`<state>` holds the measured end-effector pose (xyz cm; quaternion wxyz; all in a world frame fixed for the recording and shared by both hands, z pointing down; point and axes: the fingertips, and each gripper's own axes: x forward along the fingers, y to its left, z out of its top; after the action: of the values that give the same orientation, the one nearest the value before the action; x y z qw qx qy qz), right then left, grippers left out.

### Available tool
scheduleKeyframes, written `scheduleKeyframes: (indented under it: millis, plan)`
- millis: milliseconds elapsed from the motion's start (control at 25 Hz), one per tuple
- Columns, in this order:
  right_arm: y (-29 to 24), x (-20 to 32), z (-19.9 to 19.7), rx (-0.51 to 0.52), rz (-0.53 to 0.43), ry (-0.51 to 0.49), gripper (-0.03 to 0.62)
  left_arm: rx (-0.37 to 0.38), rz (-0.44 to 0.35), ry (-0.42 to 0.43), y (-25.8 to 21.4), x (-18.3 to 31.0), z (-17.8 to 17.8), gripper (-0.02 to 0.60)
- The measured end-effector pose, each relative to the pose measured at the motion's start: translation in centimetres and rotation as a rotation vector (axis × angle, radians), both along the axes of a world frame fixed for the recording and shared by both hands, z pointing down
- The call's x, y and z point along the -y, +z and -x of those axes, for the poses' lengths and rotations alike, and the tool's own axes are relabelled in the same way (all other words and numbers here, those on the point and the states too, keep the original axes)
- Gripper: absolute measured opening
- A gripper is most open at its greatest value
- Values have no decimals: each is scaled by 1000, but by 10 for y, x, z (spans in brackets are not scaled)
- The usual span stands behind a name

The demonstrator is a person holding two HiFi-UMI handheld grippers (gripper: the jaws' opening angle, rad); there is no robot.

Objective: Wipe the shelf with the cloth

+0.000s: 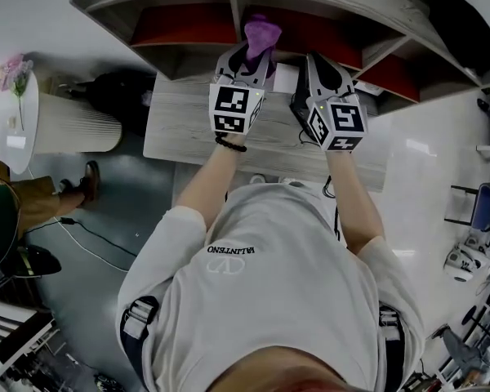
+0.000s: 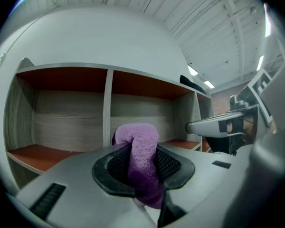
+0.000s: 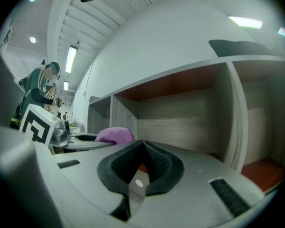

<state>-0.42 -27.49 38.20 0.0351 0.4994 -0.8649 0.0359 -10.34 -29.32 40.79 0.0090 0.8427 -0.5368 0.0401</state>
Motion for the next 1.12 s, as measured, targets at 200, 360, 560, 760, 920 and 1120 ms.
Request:
scheduleKeyframes:
  millis: [200,360,560,760,920,1120]
  plan:
    - [8,14,-3,0,18,-3,-2,5,8,-8,13,17,-1,104]
    - [13,20,-6,3,30,0,-2,41,7,-40,19,27,-1,104]
    - [22,24,-12,5,52,1,-2,86,38,-87,33,35,-1,104]
    - [29,28,-13,9,66,-7,-2,146,31,-111,40,37,-2,104]
    - [33,31,-12,16,74,-22,-2,106,35,-126,41,39,-2,104]
    - [35,29,-15,20,77,-31,-2,73,42,-138,41,39,-1,104]
